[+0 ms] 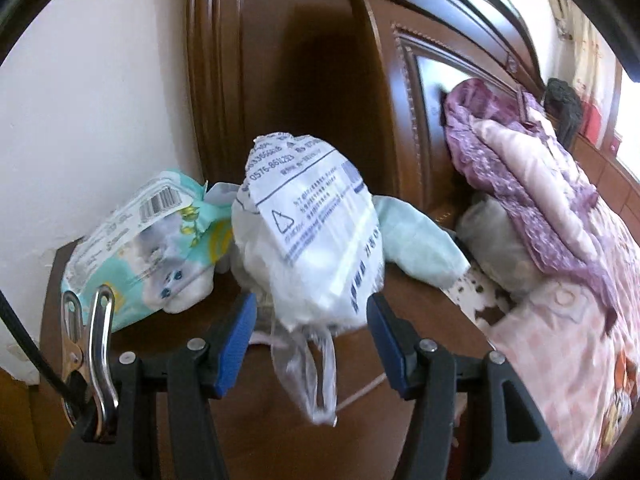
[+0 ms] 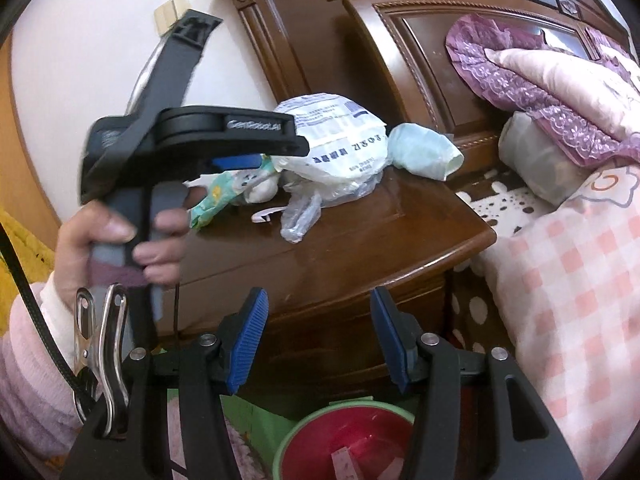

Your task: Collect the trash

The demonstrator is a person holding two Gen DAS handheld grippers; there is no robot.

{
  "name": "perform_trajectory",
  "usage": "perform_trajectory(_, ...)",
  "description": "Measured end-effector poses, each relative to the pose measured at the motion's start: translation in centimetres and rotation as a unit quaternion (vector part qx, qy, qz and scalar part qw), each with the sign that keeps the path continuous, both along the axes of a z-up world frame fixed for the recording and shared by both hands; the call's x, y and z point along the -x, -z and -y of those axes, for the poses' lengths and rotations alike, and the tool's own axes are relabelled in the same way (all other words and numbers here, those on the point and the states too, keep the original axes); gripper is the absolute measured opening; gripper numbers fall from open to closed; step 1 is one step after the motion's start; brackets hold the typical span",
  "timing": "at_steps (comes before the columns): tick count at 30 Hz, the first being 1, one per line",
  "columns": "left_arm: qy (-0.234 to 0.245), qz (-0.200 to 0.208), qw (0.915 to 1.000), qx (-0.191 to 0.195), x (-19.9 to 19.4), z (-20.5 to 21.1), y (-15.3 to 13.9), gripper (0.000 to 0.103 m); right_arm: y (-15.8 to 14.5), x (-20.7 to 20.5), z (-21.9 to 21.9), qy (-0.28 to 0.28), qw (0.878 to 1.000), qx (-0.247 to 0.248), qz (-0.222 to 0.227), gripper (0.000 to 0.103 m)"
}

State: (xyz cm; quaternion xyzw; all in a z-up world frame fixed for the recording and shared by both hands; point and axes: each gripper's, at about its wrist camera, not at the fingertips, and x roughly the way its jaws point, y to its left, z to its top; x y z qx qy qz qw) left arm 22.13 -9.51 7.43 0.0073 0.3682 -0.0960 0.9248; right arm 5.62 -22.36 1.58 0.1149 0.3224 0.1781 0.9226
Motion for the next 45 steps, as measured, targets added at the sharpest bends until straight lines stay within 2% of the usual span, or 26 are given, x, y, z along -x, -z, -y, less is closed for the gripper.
perform_trajectory(9, -0.027, -0.027, 0.9988, 0.030, -2.9, -0.3, 2.4, 0.060, 0.3, 0.2, 0.8, -0.001, 1.000, 0.007, 0.002, 0.054)
perform_trajectory(10, -0.027, -0.027, 0.9987, 0.034, -3.0, -0.4, 2.5, 0.055, 0.5, 0.1, 0.8, 0.000, 1.000, 0.007, 0.000, 0.054)
perform_trajectory(11, -0.028, -0.026, 0.9987, 0.034, -3.0, -0.4, 2.6, 0.043, 0.6, 0.1, 0.9, 0.001, 1.000, 0.006, -0.002, 0.054)
perform_trajectory(13, -0.028, -0.030, 0.9988, 0.027, -3.0, -0.3, 2.6, 0.027, 0.9, 0.1, 0.9, 0.002, 1.000, 0.004, -0.005, 0.054)
perform_trajectory(16, -0.020, -0.031, 0.9987, 0.033, -2.8, -0.5, 2.5, 0.017, 1.2, 0.1, 0.8, 0.002, 1.000, 0.003, -0.008, 0.054)
perform_trajectory(25, -0.005, -0.007, 0.9986, 0.052, 0.9, -2.7, -0.4, 0.014, 1.3, 0.4, 0.3, 0.004, 1.000, 0.003, -0.009, 0.054)
perform_trajectory(29, 0.001, -0.014, 0.9986, 0.050, 3.7, -4.1, -1.1, 0.014, 1.0, 0.6, -0.2, 0.001, 1.000, 0.006, -0.005, 0.054)
perform_trajectory(34, 0.002, -0.034, 0.9978, 0.057, 6.7, -6.2, -0.6, 0.014, 0.7, 0.9, -1.1, -0.005, 1.000, 0.007, -0.002, 0.054)
perform_trajectory(42, 0.009, -0.072, 0.9959, 0.054, 10.4, -9.2, 2.0, 0.015, 0.2, 1.0, -2.9, -0.017, 1.000, 0.011, -0.001, 0.054)
perform_trajectory(45, 0.022, -0.075, 0.9955, 0.054, 11.7, -9.9, 2.5, 0.024, 0.1, 0.8, -3.4, -0.021, 1.000, 0.014, -0.004, 0.054)
